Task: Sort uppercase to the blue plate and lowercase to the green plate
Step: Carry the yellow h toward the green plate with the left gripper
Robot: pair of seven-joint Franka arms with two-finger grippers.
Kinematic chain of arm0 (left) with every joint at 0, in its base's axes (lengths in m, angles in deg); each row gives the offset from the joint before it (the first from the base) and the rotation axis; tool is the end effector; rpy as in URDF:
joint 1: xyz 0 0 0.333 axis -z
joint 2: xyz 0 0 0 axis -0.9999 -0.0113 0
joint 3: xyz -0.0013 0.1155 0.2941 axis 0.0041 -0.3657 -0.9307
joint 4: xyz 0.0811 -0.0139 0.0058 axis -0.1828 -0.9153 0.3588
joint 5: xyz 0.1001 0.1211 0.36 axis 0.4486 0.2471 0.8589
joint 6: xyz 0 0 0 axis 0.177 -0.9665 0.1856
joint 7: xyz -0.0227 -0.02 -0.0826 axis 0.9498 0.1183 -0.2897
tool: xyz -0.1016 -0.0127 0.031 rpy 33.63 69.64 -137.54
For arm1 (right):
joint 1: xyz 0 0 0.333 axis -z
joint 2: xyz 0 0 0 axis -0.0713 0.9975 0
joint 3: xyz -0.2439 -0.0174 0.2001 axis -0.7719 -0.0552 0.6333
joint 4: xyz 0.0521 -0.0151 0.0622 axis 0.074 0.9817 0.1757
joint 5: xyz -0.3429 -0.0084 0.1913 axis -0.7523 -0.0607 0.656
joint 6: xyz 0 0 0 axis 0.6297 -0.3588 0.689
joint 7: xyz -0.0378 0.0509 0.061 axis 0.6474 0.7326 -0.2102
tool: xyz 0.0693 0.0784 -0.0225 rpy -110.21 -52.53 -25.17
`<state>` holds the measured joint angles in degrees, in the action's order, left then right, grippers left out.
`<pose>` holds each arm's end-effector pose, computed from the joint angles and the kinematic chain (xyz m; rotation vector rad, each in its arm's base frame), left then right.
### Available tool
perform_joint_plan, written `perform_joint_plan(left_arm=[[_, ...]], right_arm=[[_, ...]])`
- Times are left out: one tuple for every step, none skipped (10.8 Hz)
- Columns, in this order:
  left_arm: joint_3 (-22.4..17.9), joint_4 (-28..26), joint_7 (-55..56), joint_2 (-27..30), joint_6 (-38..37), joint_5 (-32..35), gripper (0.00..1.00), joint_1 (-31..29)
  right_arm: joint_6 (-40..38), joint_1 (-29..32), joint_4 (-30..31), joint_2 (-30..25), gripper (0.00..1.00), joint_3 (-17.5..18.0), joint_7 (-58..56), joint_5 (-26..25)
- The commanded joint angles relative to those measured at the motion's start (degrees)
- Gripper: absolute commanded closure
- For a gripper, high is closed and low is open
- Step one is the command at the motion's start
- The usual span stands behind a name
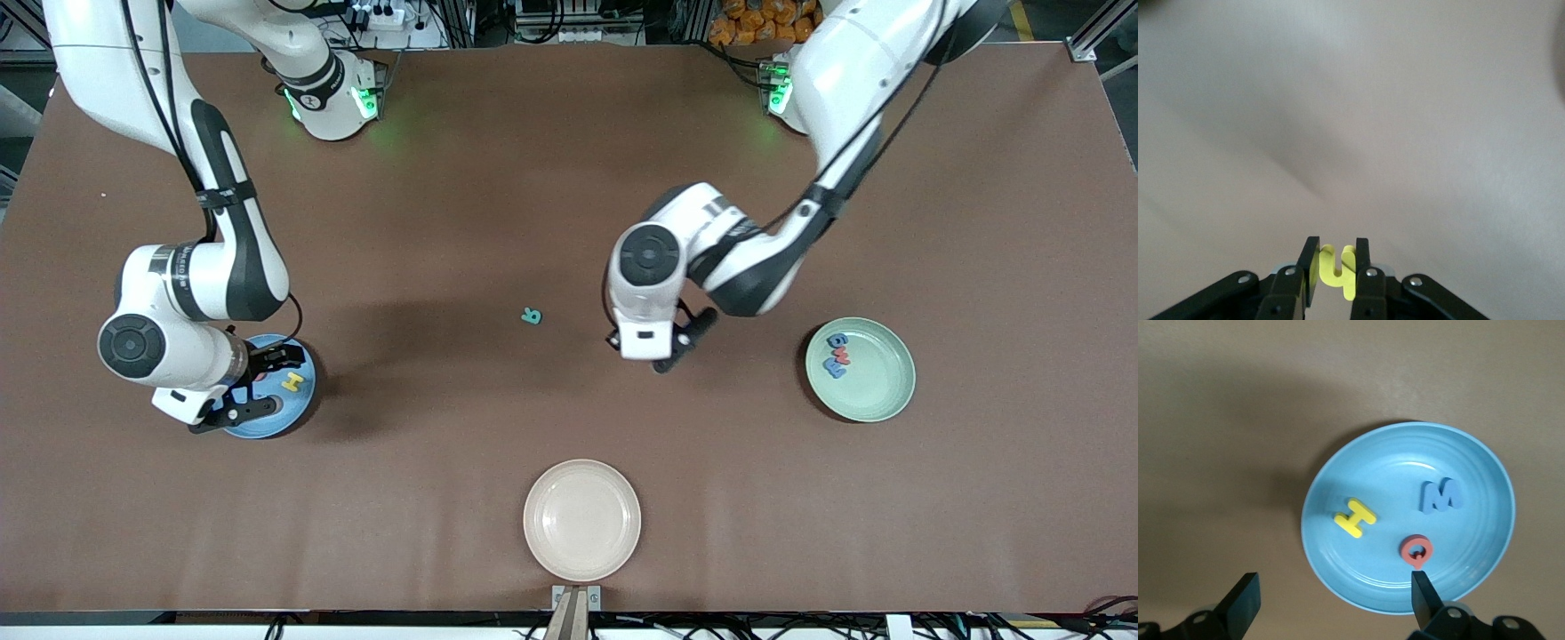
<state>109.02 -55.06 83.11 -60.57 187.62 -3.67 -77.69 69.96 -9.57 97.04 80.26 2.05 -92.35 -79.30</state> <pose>0.5803 -0.3956 0.3177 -2.8819 -0.9862 0.0998 0.6465 0.0400 0.2780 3.0207 0.4059 -0.2744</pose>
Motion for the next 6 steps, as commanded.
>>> perform_joint_plan(left_arm=[[0.2,-1.6,-20.4,4.6,-5.4,-1.8,1.0,-6.9],[0.1,-1.7,-28.5,5.6,-7.8,-1.7,1.0,-10.4],[0.2,-1.9,-37.4,5.9,-10.2,-1.7,1.0,-15.0],[0.2,-3.6,-44.6,5.9,-10.3,-1.5,1.0,-19.3],[0.3,-4.8,-50.9,5.6,-10.2,-1.3,1.0,-23.2],[0.2,-6.5,-55.7,5.3,-9.3,-0.9,1.0,-25.2]], right_arm=[[-0.9,-3.0,1.3,-1.7,0.0,0.3,6.9,0.0],[-1.0,-4.7,1.3,-1.8,0.0,0.3,10.3,0.7],[-1.4,-6.7,1.2,-1.8,0.0,0.4,13.3,3.4],[-1.2,-9.0,1.0,-1.7,0.0,0.4,16.2,6.4],[-0.7,-11.4,0.8,-1.6,0.0,0.4,20.7,7.4],[-0.3,-13.7,0.5,-1.5,0.0,0.4,25.0,7.4]])
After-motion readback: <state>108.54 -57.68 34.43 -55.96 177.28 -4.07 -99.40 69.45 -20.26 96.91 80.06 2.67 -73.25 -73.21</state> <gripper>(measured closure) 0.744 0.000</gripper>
